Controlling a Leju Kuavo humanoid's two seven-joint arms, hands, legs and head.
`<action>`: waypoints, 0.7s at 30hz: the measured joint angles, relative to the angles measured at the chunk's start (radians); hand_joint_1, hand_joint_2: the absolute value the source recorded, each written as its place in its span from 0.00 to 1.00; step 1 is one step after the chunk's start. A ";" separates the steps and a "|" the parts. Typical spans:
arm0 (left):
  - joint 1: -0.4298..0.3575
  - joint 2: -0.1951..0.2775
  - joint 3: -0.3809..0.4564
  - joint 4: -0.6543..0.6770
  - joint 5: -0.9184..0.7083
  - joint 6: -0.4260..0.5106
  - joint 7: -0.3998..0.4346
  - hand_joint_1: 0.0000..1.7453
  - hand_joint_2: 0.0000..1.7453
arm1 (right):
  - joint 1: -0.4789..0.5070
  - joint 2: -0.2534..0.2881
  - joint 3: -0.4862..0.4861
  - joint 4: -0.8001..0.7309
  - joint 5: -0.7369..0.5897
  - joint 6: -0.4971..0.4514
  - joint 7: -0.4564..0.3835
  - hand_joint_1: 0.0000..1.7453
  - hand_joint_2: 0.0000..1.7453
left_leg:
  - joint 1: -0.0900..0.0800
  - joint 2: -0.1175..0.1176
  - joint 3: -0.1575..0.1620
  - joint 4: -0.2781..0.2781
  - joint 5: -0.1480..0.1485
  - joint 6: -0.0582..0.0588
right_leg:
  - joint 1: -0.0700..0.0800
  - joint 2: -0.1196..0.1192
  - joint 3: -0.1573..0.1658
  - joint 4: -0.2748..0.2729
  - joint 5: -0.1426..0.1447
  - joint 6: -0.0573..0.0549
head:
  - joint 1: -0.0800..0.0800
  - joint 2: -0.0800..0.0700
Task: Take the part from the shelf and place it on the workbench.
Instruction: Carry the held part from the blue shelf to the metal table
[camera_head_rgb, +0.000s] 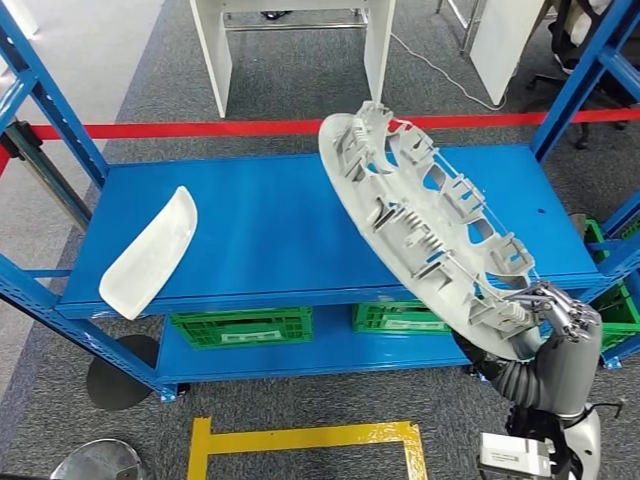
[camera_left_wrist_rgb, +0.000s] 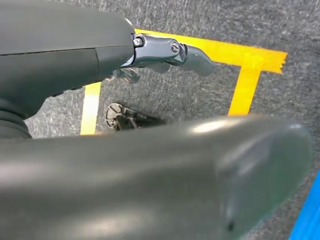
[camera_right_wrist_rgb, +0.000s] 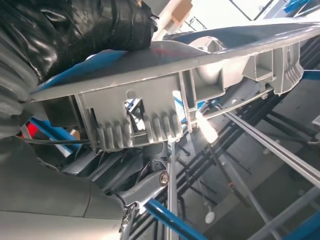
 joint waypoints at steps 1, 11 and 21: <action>0.000 -0.002 -0.004 0.000 -0.005 0.008 0.003 0.00 0.00 | 0.001 0.000 0.000 0.000 -0.001 0.000 0.001 1.00 1.00 | 0.005 -0.001 -0.004 0.010 -0.005 -0.008 | -0.004 0.001 0.034 -0.063 0.030 0.007 | 0.000 0.000; -0.004 -0.005 -0.030 0.000 -0.016 0.033 0.012 0.00 0.00 | 0.013 -0.001 0.000 -0.013 -0.004 0.000 0.004 1.00 1.00 | 0.006 0.039 -0.108 0.221 -0.138 -0.060 | 0.003 -0.007 0.063 -0.165 0.064 -0.055 | -0.009 0.000; -0.007 -0.003 -0.041 -0.001 -0.016 0.035 0.012 0.00 0.00 | 0.014 -0.001 0.000 -0.019 -0.004 0.000 0.004 1.00 1.00 | -0.040 0.058 0.034 0.046 -0.073 0.024 | 0.032 -0.040 0.025 -0.173 0.116 -0.058 | -0.006 0.000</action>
